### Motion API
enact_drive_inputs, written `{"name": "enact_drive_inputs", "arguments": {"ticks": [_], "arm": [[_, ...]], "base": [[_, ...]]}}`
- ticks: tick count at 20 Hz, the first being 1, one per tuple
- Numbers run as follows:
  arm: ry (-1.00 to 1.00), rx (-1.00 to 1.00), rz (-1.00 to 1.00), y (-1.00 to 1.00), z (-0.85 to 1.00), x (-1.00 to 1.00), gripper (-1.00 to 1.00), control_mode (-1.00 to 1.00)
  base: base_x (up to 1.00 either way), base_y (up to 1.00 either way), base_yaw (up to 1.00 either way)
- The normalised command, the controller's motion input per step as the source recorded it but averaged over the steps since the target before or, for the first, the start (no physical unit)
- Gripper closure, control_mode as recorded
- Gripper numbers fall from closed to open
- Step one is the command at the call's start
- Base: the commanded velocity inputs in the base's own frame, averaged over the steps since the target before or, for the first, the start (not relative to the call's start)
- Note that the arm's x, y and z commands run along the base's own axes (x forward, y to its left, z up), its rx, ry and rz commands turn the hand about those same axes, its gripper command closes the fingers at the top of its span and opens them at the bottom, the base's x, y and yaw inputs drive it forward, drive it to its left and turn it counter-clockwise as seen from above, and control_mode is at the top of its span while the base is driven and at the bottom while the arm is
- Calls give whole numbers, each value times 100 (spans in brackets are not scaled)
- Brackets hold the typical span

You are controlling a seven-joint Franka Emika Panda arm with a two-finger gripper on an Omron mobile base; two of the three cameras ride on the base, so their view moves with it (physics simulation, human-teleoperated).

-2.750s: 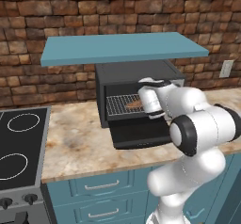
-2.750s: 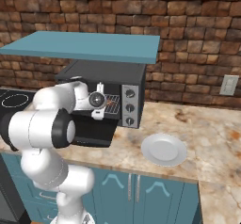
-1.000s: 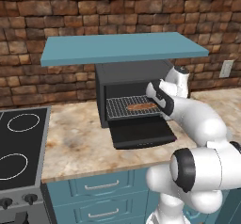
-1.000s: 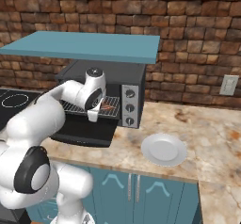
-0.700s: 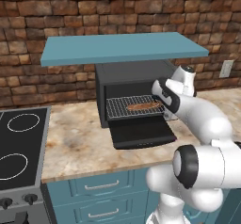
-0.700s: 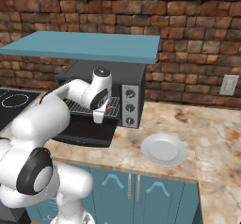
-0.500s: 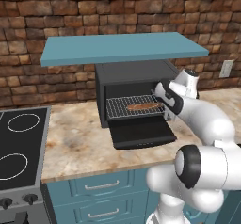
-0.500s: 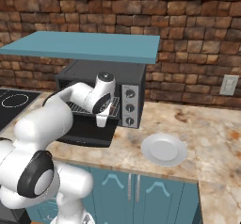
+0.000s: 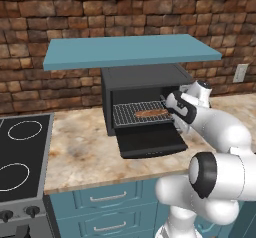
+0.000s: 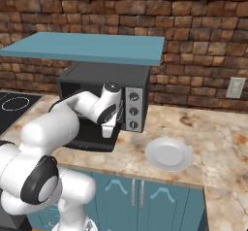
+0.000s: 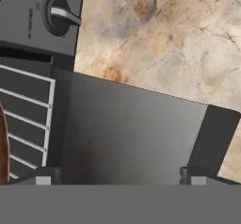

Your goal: Pull the toaster oven rack outwards. Pick up the baguette from the plate and place it on the toaster oven rack. Close the toaster oven door fully and set the temperature to the lowest setting.

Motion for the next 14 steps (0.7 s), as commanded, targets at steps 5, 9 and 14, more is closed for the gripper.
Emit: {"name": "enact_drive_inputs", "arguments": {"ticks": [5,9,14], "arm": [[4,0,4,0,-15,0,-100,-100],[0,0,1,0,-21,6,-100,-100],[-5,0,0,0,-23,14,-100,-100]], "base": [[0,0,0],[0,0,0],[0,0,0]]}}
